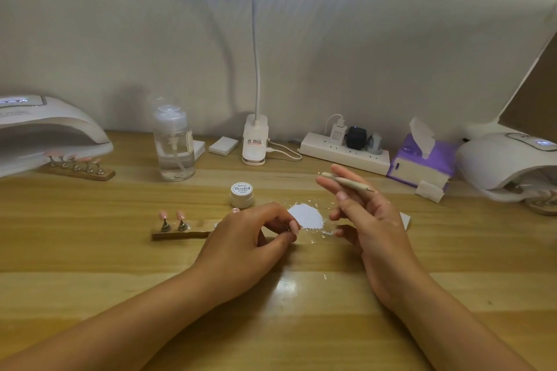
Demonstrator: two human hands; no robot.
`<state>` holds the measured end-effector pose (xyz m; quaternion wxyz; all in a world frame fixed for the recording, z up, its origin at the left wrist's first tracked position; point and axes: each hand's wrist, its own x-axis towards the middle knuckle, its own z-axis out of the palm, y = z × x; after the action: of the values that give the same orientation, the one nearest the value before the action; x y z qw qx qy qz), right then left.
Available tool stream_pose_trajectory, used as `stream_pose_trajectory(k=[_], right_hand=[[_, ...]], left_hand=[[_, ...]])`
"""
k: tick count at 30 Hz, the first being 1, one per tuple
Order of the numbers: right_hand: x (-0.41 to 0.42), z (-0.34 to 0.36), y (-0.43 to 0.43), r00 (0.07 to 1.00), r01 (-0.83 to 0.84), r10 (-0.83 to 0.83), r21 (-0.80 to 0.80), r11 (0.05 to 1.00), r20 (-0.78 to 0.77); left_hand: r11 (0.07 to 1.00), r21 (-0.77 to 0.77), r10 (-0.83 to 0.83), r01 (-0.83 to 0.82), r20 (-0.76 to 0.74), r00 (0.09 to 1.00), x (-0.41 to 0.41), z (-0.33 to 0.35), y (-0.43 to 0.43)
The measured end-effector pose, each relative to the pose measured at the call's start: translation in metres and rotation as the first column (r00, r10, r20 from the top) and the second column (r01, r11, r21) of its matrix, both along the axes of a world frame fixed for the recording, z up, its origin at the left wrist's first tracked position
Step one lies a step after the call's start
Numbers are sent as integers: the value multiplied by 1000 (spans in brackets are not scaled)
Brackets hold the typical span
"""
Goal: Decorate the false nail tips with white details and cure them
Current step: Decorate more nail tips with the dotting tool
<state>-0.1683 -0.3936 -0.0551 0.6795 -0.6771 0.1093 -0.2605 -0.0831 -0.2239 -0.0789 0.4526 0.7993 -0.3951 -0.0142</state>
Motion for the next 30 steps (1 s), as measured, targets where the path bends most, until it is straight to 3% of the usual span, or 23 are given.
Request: stream_pose_trajectory(k=[5,11,17,23,30], right_hand=[[2,-1,-1,1000,18,-18,59,998,-4],[3,-5,-5,975,214,-208,-88,973,74],[6,-5,-5,989,145,-144,33,989,-36],[6,-7,-11,988,156,-155,76,985,-21],[7,-14,-8,964,238,-258,-226,945,-64]], left_hand=[[1000,-5,13,-13,-1,1000,0,0,-1],[1000,4,19,-19,-6,1000,0,1,-1],[1000,6,13,-13,-12,1000,-1,2,-1],[1000,4,18,-18,14,1000,0,2,0],[999,35,9,-11,67,998,0,3,0]])
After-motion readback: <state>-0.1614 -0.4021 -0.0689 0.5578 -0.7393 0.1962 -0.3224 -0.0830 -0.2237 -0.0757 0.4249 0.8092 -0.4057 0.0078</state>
